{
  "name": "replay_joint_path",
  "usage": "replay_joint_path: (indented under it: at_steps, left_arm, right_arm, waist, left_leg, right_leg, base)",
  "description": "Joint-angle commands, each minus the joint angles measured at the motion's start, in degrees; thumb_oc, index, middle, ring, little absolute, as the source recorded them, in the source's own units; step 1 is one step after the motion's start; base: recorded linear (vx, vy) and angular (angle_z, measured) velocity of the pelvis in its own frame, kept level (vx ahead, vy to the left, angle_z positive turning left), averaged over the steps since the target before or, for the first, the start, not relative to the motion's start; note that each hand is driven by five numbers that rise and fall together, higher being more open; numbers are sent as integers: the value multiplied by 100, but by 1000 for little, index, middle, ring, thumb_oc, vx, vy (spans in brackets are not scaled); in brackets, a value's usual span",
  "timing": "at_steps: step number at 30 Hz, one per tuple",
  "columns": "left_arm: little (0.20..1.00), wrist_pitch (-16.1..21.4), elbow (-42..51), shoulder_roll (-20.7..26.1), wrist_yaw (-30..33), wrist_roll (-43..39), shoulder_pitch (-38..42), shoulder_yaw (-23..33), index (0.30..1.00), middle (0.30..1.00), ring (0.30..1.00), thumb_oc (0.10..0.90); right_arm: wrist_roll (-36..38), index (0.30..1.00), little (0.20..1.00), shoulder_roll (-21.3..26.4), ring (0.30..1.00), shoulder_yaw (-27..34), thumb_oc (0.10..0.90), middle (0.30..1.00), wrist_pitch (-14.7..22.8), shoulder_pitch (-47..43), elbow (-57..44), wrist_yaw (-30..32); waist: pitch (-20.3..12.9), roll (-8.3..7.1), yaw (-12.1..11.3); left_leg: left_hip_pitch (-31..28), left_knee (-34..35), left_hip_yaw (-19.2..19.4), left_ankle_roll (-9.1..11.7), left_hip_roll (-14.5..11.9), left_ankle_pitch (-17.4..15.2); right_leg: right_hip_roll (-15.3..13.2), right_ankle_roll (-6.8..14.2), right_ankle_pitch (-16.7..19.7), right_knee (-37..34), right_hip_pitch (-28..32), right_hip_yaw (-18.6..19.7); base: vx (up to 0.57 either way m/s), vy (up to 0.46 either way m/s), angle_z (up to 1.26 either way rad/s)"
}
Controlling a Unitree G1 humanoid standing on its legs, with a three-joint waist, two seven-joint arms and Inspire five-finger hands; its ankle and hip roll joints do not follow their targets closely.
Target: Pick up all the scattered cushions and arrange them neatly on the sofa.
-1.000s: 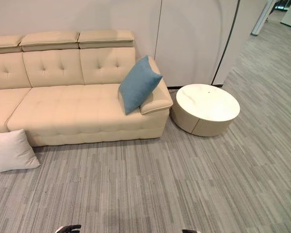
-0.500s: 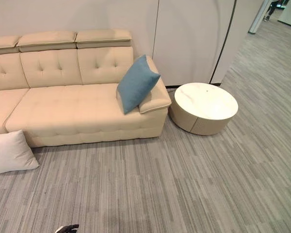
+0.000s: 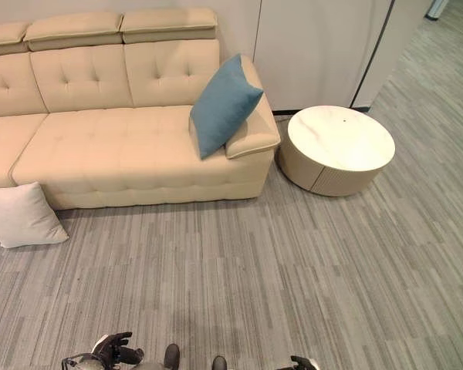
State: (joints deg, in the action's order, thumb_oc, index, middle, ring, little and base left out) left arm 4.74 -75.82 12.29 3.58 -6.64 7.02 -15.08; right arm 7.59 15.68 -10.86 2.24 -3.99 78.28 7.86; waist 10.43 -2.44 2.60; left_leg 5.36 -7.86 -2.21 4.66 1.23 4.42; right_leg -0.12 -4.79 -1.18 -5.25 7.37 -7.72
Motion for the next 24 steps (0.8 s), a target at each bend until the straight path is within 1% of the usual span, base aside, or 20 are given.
replay_joint_path:
  at_steps: [1,2,3,4,7,8,9,11,12,13,14,15,16,18,19,21,22,23,24]
  left_arm:
    - [900,79,-70,-121,69,171,-121,-221,900,900,900,800]
    - [900,79,-78,-119,79,206,-127,-232,900,900,900,800]
    - [900,83,-67,-109,86,207,-120,-235,900,900,900,800]
    - [900,86,-74,-96,85,211,-127,-202,900,900,900,800]
    - [900,89,-111,-95,96,210,-162,-162,900,900,900,800]
    - [900,85,-115,-90,104,211,-165,-141,900,900,900,800]
    - [900,90,-121,-64,114,195,-190,-61,900,900,900,800]
    - [900,90,-121,-64,113,195,-190,-61,900,900,900,800]
    - [900,93,-110,-50,116,194,-189,-41,900,900,900,800]
    - [900,86,-99,-16,134,237,-173,-28,900,900,900,800]
    - [900,76,-91,5,146,267,-161,-37,900,900,900,800]
    - [900,83,-42,46,165,269,-154,-37,900,900,900,800]
    - [900,79,-36,57,167,268,-142,-38,900,900,900,800]
    - [900,81,-25,102,177,270,-113,-54,900,900,900,800]
    - [900,73,-19,123,173,272,-112,-60,900,900,900,800]
    - [900,72,-19,123,173,272,-112,-59,900,900,900,800]
    - [900,49,-75,144,162,292,-91,-39,900,900,900,800]
    - [900,45,-92,143,152,321,-89,-31,900,900,900,800]
    - [900,51,-104,132,150,326,-110,-24,900,900,900,800]
  right_arm:
    - [64,900,900,202,900,-146,800,900,91,64,-27,173]
    - [61,900,900,213,900,-150,800,900,71,49,-49,172]
    - [61,900,900,210,900,-161,800,900,67,45,-72,175]
    - [34,900,900,212,900,-148,800,900,53,40,-69,162]
    - [15,900,900,169,900,-133,800,900,54,60,-54,151]
    - [10,900,900,155,900,-131,800,900,49,53,-50,155]
    - [5,900,900,93,900,-115,800,900,54,64,-91,148]
    - [5,900,900,93,900,-115,800,900,53,64,-92,148]
    - [-8,900,900,77,900,-119,800,900,41,46,-109,130]
    - [-46,900,900,79,900,-116,800,900,24,7,-163,129]
    - [-54,900,900,87,900,-121,800,900,14,-14,-181,126]
    - [-68,900,900,91,900,-145,800,900,16,-36,-246,132]
    - [-62,900,900,90,900,-148,800,900,15,-43,-259,134]
    - [-57,900,900,87,900,-153,800,900,40,-48,-297,144]
    - [-71,900,900,84,900,-158,800,900,47,-53,-300,157]
    - [-71,900,900,85,900,-158,800,900,47,-54,-300,158]
    - [-142,900,900,88,900,-192,800,900,49,-108,-286,156]
    - [-167,900,900,85,900,-205,800,900,38,-116,-279,153]
    - [-182,900,900,86,900,-234,800,900,33,-122,-280,152]
  waist:
    - [-191,-54,54]
    - [-209,-62,35]
    - [-210,-74,4]
    - [-239,-22,-26]
    - [-281,-30,-42]
    - [-303,-44,-52]
    - [-388,-83,-121]
    - [-386,-84,-127]
    - [-390,-77,-154]
    - [-375,-44,-190]
    - [-349,-21,-187]
    - [-260,-22,-168]
    - [-249,18,-165]
    - [-179,108,-138]
    - [-174,139,-136]
    - [-166,137,-130]
    - [-162,123,-128]
    - [-168,95,-124]
    - [-154,74,-95]
  left_leg:
    - [213,-394,185,-150,-95,-767]
    - [483,-235,334,-188,-72,-611]
    - [671,-233,379,-189,-52,-554]
    - [601,-16,367,-211,-53,-550]
    - [539,15,324,-240,-20,-531]
    - [523,-2,296,-264,18,-553]
    - [434,2,336,-377,101,-694]
    - [430,3,342,-377,100,-695]
    - [375,23,362,-442,122,-746]
    - [226,71,415,-562,155,-837]
    - [144,96,431,-620,174,-860]
    - [32,110,456,-712,205,-897]
    - [22,132,446,-723,175,-884]
    - [-90,152,422,-781,146,-944]
    - [-197,186,407,-794,138,-984]
    - [-207,188,402,-794,141,-986]
    - [-490,306,414,-765,150,-1133]
    - [-541,325,391,-756,178,-1162]
    - [-627,349,360,-739,203,-1191]
  right_leg:
    - [-194,640,-356,429,-281,56]
    - [-225,693,-399,418,-244,45]
    - [-231,699,-431,435,-247,62]
    - [-186,711,-489,500,-273,115]
    - [-205,757,-520,540,-231,183]
    - [-238,796,-529,566,-211,224]
    - [-397,931,-530,713,-188,290]
    - [-398,932,-532,716,-188,296]
    - [-462,993,-517,920,-253,318]
    - [-593,1163,-378,1495,-495,334]
    - [-646,1224,-212,1872,-658,357]
    - [-706,1272,31,2400,-878,409]
    - [-704,1254,75,2631,-992,382]
    - [-804,1193,165,3197,-1305,212]
    - [-824,1119,108,3235,-1396,90]
    - [-828,1118,99,3242,-1388,85]
    - [-841,1032,-116,2531,-1494,-384]
    - [-816,1045,-107,2248,-1527,-458]
    - [-719,1054,-39,1967,-1596,-462]
  base:
    - [143,117,6]
    - [145,123,8]
    - [168,133,26]
    - [143,105,24]
    - [147,106,-13]
    - [268,202,-23]
    - [269,202,-19]
    - [123,101,-25]
    - [147,196,-23]
    - [185,250,-16]
    - [177,271,-26]
    - [91,157,-30]
    - [94,148,-24]
    - [115,112,-6]
    - [105,67,10]
    - [152,5,15]
    - [292,-39,3]
    - [363,-65,-22]
    - [215,-80,-41]
